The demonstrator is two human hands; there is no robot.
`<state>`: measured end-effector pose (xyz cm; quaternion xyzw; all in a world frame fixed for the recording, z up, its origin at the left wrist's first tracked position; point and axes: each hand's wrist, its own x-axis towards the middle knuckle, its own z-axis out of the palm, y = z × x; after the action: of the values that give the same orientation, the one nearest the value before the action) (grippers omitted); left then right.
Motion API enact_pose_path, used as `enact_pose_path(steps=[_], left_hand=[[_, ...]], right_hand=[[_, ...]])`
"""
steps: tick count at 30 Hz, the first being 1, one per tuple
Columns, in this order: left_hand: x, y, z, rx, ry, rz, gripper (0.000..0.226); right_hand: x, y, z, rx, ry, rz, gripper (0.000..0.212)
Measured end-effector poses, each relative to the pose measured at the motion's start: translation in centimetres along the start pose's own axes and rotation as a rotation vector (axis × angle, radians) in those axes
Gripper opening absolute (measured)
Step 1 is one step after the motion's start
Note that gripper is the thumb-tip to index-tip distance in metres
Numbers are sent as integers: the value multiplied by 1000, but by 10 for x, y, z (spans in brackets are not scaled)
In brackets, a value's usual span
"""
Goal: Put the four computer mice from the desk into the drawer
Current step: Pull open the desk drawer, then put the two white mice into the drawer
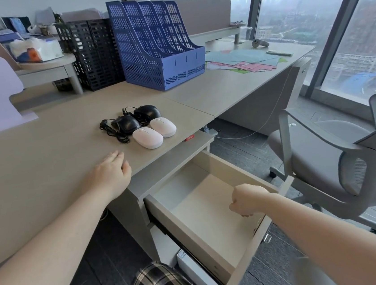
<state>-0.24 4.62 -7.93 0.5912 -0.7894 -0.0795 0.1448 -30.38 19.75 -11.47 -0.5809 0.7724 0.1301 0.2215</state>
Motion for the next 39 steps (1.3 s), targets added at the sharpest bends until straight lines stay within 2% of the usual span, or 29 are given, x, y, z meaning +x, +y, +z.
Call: enact_pose_path(steps=[5,9,14,18,21,24,31,35,39], left_hand=[[0,15,-13,0,50,-22,48],[10,30,-24,-73,146,1,58],[27,46,-21,-158,114,44,81],[44,53,-14,-207,46,37,76],[56,55,-10,-241,-11,22,88],[68,58,-9,-228,-44,4,108],[68,65,-6,-313,-102,-19,111],[66,74,-5,-264,-66,-55,109],[47,94,-8,-279,25,8,109]], right_hand=[[19,-14,-20,-58,82,-95,36],[31,-33,-48,-4,194,-121,33],[47,-59,-81,255,446,-133,29],[64,-85,-107,465,684,-211,24],[80,-106,-124,498,664,-278,37],[93,-128,-138,496,599,-252,52],[98,-142,-156,549,475,-179,58],[83,-127,-157,501,474,-171,72],[66,-99,-147,549,538,-181,79]])
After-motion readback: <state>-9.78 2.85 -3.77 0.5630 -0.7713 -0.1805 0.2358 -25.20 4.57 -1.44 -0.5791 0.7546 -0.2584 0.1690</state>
